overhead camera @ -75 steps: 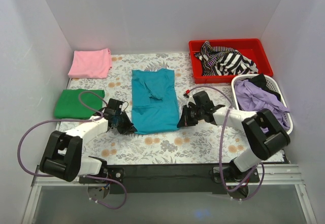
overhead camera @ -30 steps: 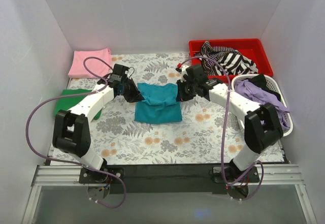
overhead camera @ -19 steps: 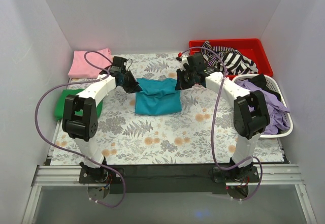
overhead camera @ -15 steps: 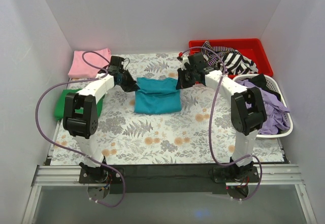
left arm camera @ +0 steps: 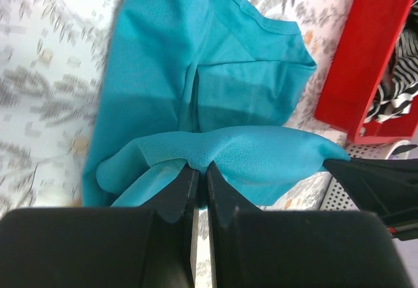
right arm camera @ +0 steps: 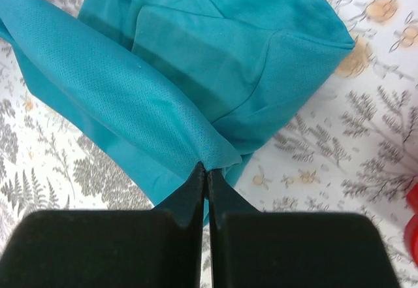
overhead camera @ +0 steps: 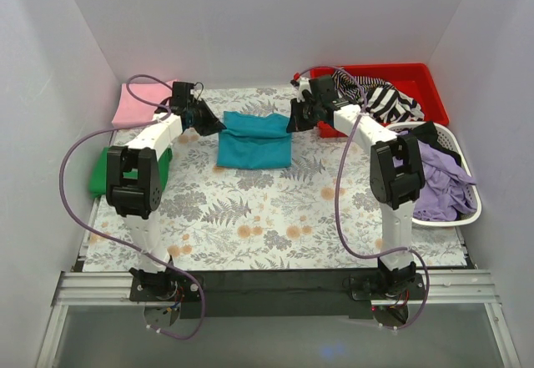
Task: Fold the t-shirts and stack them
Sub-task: Fold the tshirt
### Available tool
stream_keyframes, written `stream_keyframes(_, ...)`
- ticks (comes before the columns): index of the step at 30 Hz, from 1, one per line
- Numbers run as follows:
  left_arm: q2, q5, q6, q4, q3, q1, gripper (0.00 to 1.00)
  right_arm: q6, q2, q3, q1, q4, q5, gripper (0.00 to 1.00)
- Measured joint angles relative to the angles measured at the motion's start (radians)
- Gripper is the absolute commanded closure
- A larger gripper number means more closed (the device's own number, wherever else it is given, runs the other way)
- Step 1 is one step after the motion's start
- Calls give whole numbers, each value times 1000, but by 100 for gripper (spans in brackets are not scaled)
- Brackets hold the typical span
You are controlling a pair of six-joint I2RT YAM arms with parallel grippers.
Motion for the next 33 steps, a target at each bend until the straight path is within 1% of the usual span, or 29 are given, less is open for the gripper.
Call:
stream_keyframes(2,36,20,0,29,28,7,85,1,30,33,-7,6,3,83)
stream_keyframes(4,87,44,2,61,53,14,69,5,71,74,-15,21,12,54)
stream_keyframes(5,114,58,2,81,61,19,65,5,92,88,-19,35,21,45)
stream_keyframes(6,144,75,-3,96,73,26,63,3,116,100,-24,51,35,39)
stream_keyframes(8,208,101,-13,126,109,38,61,-7,164,133,-29,82,69,36)
stream_keyframes(9,235,108,-13,140,124,45,61,-10,186,145,-32,104,92,31)
stream_keyframes(11,270,113,-13,165,146,54,61,-16,215,161,-35,137,129,30)
stream_keyframes(12,273,113,-11,172,151,58,61,-19,222,171,-37,142,140,27)
stream_keyframes(16,260,113,4,200,188,74,60,-29,206,196,-39,175,162,27)
stream_keyframes(20,188,146,16,212,187,83,60,-31,138,191,-37,175,124,25)
stream_keyframes(23,129,223,8,238,186,85,60,-31,93,192,-32,172,70,25)
stream_keyframes(25,103,274,0,260,179,84,60,-31,81,192,-24,170,47,25)
stream_keyframes(28,90,301,-2,295,144,82,60,-31,88,192,-5,154,33,26)
stream_keyframes(33,148,334,8,341,75,82,60,-34,131,190,14,126,28,25)
